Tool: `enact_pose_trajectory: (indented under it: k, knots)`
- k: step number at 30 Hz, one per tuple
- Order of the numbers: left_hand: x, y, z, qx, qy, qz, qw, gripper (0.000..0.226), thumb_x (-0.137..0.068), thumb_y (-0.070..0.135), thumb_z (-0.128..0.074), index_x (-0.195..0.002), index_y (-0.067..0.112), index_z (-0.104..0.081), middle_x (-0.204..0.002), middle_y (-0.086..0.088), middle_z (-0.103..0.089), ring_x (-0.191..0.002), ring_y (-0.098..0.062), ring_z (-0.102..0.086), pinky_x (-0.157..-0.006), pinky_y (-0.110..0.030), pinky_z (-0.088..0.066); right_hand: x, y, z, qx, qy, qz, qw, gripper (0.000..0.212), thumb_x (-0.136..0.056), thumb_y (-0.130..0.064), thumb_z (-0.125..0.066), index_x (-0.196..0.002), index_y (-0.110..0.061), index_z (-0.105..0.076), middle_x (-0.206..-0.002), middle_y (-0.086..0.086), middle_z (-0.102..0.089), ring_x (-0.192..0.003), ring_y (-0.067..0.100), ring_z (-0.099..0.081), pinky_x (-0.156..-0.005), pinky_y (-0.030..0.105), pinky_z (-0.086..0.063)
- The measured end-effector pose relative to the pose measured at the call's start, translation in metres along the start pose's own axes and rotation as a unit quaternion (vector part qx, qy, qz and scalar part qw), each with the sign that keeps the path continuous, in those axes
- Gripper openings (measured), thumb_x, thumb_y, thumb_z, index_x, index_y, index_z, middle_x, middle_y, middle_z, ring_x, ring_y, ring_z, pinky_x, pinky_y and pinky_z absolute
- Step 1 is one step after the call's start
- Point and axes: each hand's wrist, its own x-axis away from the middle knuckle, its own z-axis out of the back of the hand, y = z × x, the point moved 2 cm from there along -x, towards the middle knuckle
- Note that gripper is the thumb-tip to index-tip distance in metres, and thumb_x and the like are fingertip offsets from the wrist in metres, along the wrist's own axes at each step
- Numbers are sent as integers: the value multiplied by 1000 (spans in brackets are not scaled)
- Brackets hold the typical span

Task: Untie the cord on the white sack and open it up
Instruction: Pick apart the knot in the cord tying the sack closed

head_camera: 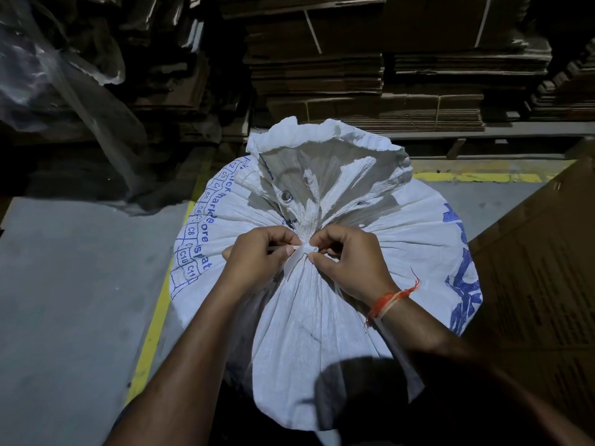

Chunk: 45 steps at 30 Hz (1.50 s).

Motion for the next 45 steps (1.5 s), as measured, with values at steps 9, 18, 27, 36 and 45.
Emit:
enact_pose_trajectory:
  k: [9,18,27,36,45]
  knots:
    - [-2,6,-5,-2,6,5,1000,16,-81,48,-61,-93,54,-71,-86,32,-76,-90,4,-72,-100,-63,-52,-1,1,1,15,0,-1,1000,13,-81,-15,-84,-92,-20,-79,-82,-10,-77,-80,3,-71,-72,12,-55]
    - [-4,-1,-10,19,-4,-4,1000,15,-83,44,-62,-91,47,-74,-77,25,-77,-63,9,-65,-90,-71,-55,0,0,-2,12,3,-5,1000,15,-81,-13,-83,-93,-21,-80,-84,-9,-77,-78,2,-69,-71,5,-50]
    - [-3,0,-9,18,3,-6,1000,15,-83,47,-63,-91,50,-75,-84,27,-79,-86,6,-74,-101,-66,-50,0,1,-2,12,10,-10,1000,14,-80,-13,-82,-93,-19,-80,-85,-9,-78,-79,2,-70,-71,6,-49]
    - [-4,-3,-1,-21,18,-18,999,13,-81,52,-62,-91,51,-71,-82,32,-75,-85,8,-71,-100,-63,-49,2,0,-3,-15,23,-22,999,11,-81,-12,-82,-90,-18,-80,-80,-9,-76,-73,-3,-67,-65,4,-47]
    - [-6,-4,-10,-12,13,-33,999,11,-85,45,-64,-91,46,-72,-81,30,-76,-84,0,-74,-95,-67,-53,3,-2,-2,-7,14,-11,1000,11,-81,-12,-82,-91,-18,-80,-77,-13,-74,-72,-7,-66,-65,3,-46]
